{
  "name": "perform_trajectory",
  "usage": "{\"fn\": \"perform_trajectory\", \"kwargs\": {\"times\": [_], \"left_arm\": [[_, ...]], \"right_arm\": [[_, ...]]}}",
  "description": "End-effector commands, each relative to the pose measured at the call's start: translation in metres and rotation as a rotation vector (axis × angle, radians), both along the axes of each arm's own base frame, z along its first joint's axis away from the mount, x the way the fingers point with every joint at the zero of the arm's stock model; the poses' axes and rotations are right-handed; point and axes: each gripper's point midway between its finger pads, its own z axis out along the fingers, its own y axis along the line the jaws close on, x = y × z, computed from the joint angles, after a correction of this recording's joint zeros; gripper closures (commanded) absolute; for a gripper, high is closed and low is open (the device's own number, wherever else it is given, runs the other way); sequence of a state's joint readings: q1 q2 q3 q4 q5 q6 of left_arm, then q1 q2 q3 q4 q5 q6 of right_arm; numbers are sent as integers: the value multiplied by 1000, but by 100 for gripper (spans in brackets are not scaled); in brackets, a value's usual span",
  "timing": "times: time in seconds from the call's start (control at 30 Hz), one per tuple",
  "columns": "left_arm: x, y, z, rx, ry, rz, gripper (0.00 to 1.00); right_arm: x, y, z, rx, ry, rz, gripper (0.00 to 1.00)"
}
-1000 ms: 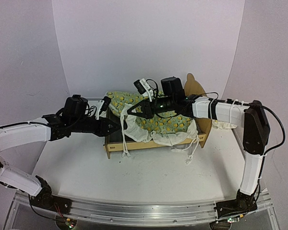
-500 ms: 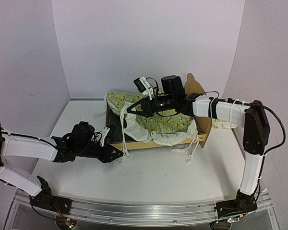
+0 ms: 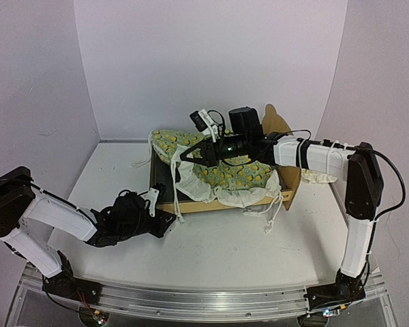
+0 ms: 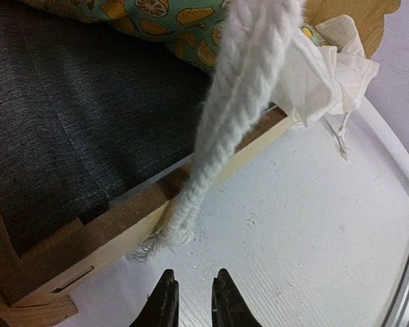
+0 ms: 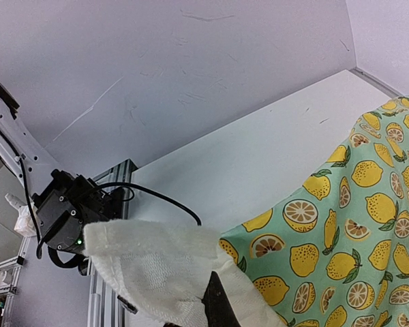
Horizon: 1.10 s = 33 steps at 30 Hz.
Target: Set up the pet bed
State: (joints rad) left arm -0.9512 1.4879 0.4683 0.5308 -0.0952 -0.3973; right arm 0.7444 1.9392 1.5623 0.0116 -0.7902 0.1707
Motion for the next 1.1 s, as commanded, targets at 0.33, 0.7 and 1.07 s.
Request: {"fn": "perform_trajectory", "kwargs": {"times": [0.33,0.7,1.07], "left_arm": [[34,-10,26,-40,-134,189,84],[28,-10,65,-73,-213,150,86],[30,-21,73,-21,-259,93,86]], "right_arm": [[-8,-3,43,82,-63,34,100],[-10,-3,42,84,-56,46,100],[-12,-4,44,88,-58,47,100]]}}
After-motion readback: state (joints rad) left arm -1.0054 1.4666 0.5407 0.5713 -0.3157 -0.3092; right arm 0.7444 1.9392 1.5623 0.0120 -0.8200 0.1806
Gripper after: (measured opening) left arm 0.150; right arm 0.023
